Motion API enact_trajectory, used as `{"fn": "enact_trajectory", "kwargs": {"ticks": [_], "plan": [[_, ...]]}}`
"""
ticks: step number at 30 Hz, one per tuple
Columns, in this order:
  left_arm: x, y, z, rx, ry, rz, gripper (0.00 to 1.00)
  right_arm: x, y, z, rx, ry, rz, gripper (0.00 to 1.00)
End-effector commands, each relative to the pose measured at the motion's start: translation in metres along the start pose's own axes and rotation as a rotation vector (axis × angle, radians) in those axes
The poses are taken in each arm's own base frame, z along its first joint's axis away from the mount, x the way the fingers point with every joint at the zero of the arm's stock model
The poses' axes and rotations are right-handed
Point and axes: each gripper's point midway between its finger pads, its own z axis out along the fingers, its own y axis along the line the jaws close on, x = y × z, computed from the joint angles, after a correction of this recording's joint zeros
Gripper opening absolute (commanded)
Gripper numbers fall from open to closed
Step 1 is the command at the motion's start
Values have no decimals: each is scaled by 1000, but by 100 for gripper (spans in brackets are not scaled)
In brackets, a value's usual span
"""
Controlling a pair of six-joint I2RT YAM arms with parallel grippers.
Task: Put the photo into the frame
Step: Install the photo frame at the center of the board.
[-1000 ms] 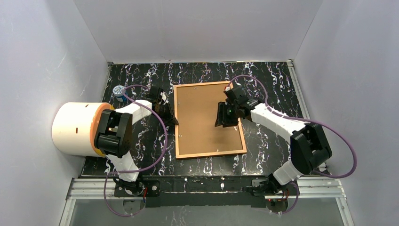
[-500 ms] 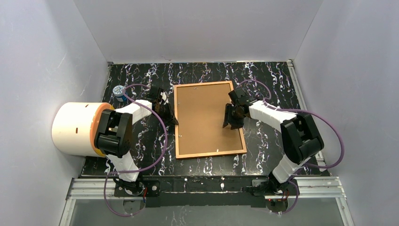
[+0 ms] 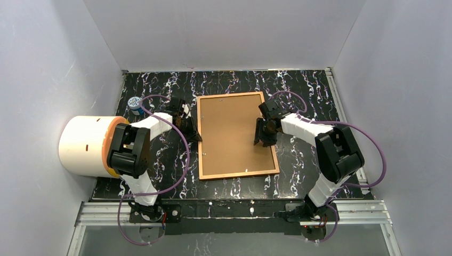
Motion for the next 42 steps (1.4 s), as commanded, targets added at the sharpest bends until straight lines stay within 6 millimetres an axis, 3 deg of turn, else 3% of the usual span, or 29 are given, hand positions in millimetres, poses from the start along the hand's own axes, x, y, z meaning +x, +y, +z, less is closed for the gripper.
{"fn": "enact_trajectory", "kwargs": {"ticks": [1,11,23,39,42], "plan": [[15,14,2,-69,61,1,16,-8,-32,5,159,-33,-3,53],[14,15,2,-82,53,-5,16,-12,-47,7,179,-42,63,53],[10,11,4,-71,52,-23,16,4,-58,3,184,35,97,53],[12,11,10,-64,67,-52,15,33,-49,-3,77,244,-115,50],[12,10,11,-62,69,-56,15,33,-47,-5,63,257,-130,42]]}}
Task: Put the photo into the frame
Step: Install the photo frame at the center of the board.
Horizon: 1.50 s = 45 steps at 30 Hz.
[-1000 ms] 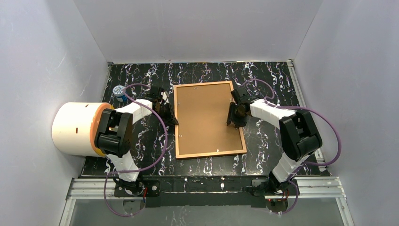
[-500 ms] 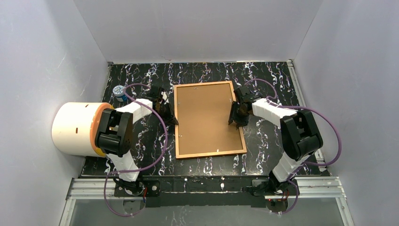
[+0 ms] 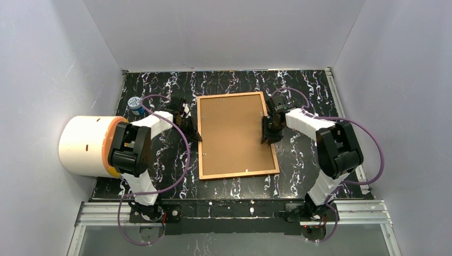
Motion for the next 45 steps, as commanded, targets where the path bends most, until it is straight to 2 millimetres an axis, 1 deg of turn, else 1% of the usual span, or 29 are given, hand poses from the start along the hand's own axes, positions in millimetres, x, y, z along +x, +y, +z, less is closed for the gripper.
{"fn": "enact_trajectory", "kwargs": {"ticks": [1,2,4,8,11,15,19,21,24,27,29,31,33,35,38,40,41,43,45], "plan": [[13,10,10,-43,58,-27,14,46,-18,-2,50,213,-42,39],[13,10,10,-44,58,-27,14,47,-18,-3,50,223,-43,35],[12,10,10,-42,56,-26,14,43,-14,-5,43,225,-41,33],[12,9,10,-42,55,-26,14,34,-6,-14,18,217,-40,33],[11,10,10,-43,55,-28,14,30,-2,-17,9,213,-41,36],[11,11,11,-47,54,-28,14,41,-5,-13,11,250,-33,41],[10,12,12,-55,50,-33,14,56,-11,-11,21,280,-20,41],[10,12,12,-54,49,-35,13,57,-11,-14,22,273,-13,42],[9,11,11,-50,48,-32,13,43,0,-22,-21,217,-7,43],[3,4,5,-35,34,-11,15,13,18,-39,-69,97,7,46],[-1,-1,0,-26,22,6,17,-5,25,-49,-88,16,20,48],[-4,-4,-5,-20,9,20,20,-16,30,-53,-104,-36,32,49],[-6,-6,-8,-15,5,32,24,-22,30,-52,-99,-59,51,50],[-6,-8,-9,-7,5,41,28,-28,25,-50,-62,-87,71,51],[-6,-10,-10,7,8,47,34,-40,0,-51,88,-154,115,54],[-5,-11,-9,16,14,49,35,-40,-17,-54,187,-173,163,59],[-4,-12,-8,21,20,47,35,-38,-24,-54,225,-168,177,62],[-2,-12,-6,30,28,41,35,-25,-35,-52,284,-135,207,66],[0,-12,-5,37,32,37,35,-9,-42,-43,301,-92,226,66]]}}
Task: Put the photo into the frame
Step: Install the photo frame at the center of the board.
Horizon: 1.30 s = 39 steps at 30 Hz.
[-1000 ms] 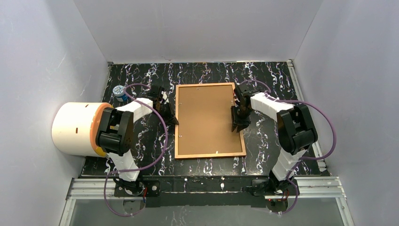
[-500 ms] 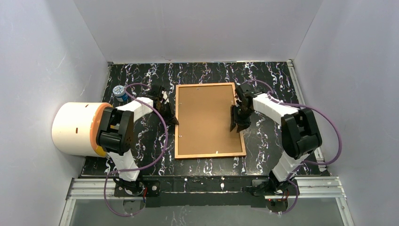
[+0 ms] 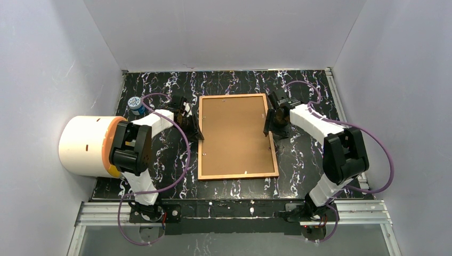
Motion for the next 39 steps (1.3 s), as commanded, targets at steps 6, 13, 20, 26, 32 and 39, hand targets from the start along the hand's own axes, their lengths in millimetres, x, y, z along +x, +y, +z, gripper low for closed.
{"fn": "enact_trajectory", "kwargs": {"ticks": [6,13,20,26,32,39], "plan": [[7,-6,2,38,30,3,32,31,-22,15,79,48,108,60],[11,-4,4,40,43,2,31,40,-20,26,65,78,111,59],[14,-1,5,36,47,3,31,46,-22,36,68,89,128,58],[15,0,5,33,48,1,31,46,-21,38,60,82,146,52],[17,0,6,32,50,0,31,50,-27,41,90,89,150,45],[17,1,6,29,50,1,31,53,-27,39,82,94,144,22]]}}
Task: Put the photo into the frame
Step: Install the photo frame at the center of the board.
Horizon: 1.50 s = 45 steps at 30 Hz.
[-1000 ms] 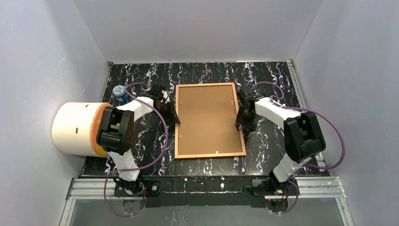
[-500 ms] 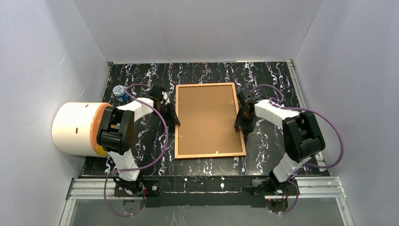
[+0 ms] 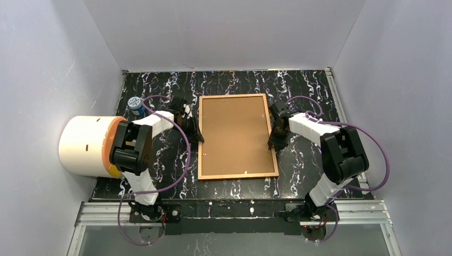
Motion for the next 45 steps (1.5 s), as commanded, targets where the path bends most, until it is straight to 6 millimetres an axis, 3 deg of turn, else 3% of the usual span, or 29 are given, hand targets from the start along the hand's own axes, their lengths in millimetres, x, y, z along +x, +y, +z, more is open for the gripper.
{"fn": "enact_trajectory", "kwargs": {"ticks": [1,3,6,8,14,18,25,29,33,39,45], "plan": [[10,1,1,6,31,4,31,5,-7,6,27,0,5,19],[10,1,1,5,29,3,31,4,-6,5,20,-1,0,20],[9,-1,0,11,31,4,31,-4,-1,-1,14,-18,0,39],[8,-2,-2,9,30,4,32,-13,5,-10,8,-36,4,45],[-1,-16,-15,34,8,11,38,-57,42,-52,-90,-138,14,53],[-12,-21,-25,35,-44,44,50,-82,77,-60,-216,-195,-36,54],[-30,-21,-14,44,-78,62,54,-122,114,-32,-232,-213,-114,53],[-36,-11,-6,0,-99,56,49,-141,129,-5,-216,-221,-162,53],[-32,-8,-3,-1,-75,86,41,-154,138,7,-218,-245,-181,52],[-16,6,5,-39,-16,82,26,-160,130,34,-156,-254,-193,51],[-13,12,9,-61,-6,51,16,-161,111,43,-51,-212,-220,49]]}}
